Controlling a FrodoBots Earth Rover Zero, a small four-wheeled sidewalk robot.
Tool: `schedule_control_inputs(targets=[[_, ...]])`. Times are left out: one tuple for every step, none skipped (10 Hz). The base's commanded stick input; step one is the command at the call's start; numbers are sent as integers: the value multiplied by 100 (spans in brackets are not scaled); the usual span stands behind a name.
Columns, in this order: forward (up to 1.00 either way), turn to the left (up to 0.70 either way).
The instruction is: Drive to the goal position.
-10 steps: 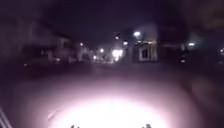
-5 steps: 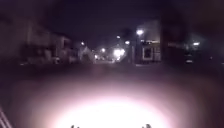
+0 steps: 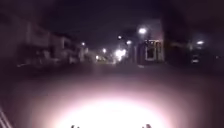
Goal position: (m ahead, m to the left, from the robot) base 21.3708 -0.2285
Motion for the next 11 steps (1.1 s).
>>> schedule_control_inputs(targets=[[100, 0], [100, 0], [100, -1], [100, -10], [100, -29], [100, -22], [100, -3], [100, -4], [100, -30], [100, -16], [100, 0]])
